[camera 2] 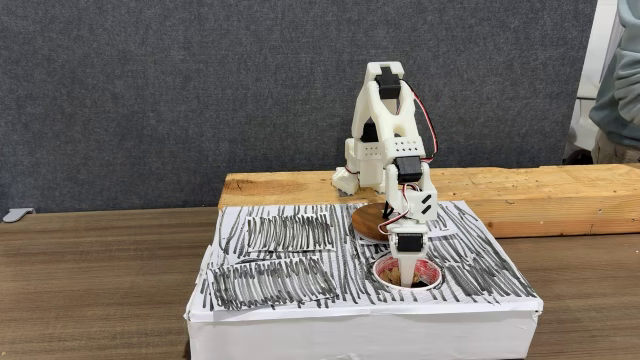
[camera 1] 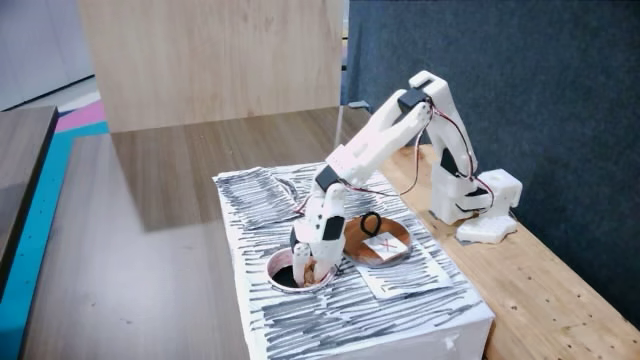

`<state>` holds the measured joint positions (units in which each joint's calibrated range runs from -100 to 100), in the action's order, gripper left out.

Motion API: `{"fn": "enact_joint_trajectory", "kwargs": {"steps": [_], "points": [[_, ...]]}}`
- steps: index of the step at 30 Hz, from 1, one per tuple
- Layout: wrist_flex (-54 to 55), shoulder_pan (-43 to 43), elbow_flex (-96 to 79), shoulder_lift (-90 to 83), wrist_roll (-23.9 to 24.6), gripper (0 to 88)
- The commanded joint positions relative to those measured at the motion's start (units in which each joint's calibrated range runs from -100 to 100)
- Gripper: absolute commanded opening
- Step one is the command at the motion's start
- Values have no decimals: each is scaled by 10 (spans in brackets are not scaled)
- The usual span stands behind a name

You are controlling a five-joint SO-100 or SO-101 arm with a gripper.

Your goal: Pick the brown debris from the hole.

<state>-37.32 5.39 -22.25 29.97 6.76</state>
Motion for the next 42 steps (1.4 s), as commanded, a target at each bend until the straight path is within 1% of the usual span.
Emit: {"fn": "enact_joint_trajectory", "kwargs": {"steps": [1, 7, 12, 14, 17, 21, 25, 26, 28, 30, 42], "points": [[-12, 2, -10, 3, -2, 9], [-22, -11, -11, -177, -4, 9], [-77, -16, -4, -351, -4, 9], [-102, -28, -7, -409, -4, 9], [-130, -68, -10, -469, -4, 9], [-142, -153, -10, -506, -11, 9], [-142, -250, -12, -513, -44, 9], [-142, -291, -13, -513, -57, 9], [-142, -324, -13, -513, -69, 9], [-142, -338, -13, -514, -76, 9], [-143, -342, -12, -525, -83, 12]]}}
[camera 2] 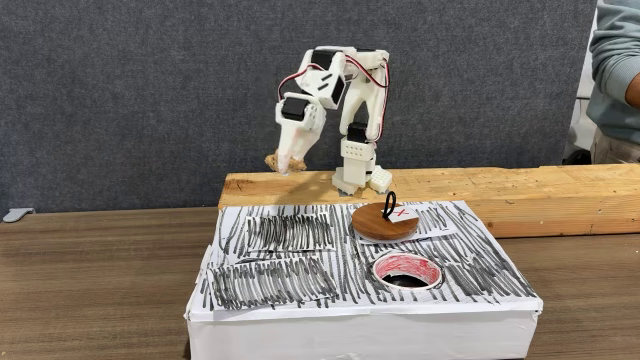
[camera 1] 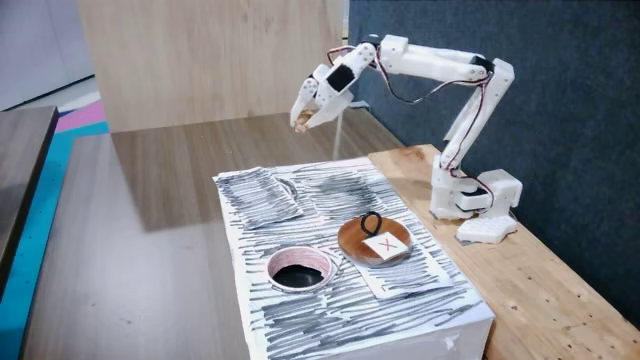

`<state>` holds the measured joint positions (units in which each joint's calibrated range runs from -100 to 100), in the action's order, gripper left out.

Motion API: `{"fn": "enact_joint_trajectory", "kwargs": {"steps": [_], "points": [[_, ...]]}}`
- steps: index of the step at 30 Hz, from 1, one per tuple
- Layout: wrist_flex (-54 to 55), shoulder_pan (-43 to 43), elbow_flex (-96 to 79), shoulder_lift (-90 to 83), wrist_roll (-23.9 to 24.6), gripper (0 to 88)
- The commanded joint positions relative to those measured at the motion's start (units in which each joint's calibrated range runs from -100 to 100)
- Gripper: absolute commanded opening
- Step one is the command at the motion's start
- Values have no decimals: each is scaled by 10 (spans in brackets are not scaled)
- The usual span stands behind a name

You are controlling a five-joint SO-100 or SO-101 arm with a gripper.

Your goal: Pick the brown debris from the hole.

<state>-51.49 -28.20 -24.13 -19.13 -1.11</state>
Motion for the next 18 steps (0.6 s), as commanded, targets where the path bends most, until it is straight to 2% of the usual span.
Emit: {"fn": "enact_joint_trajectory", "kwargs": {"steps": [1, 5, 13, 18], "points": [[-1, -5, 7, -34, -9, 17], [-2, -4, 7, -34, -45, 96], [-1, -7, 8, -34, -55, 351], [-1, -6, 8, -34, -56, 383]]}}
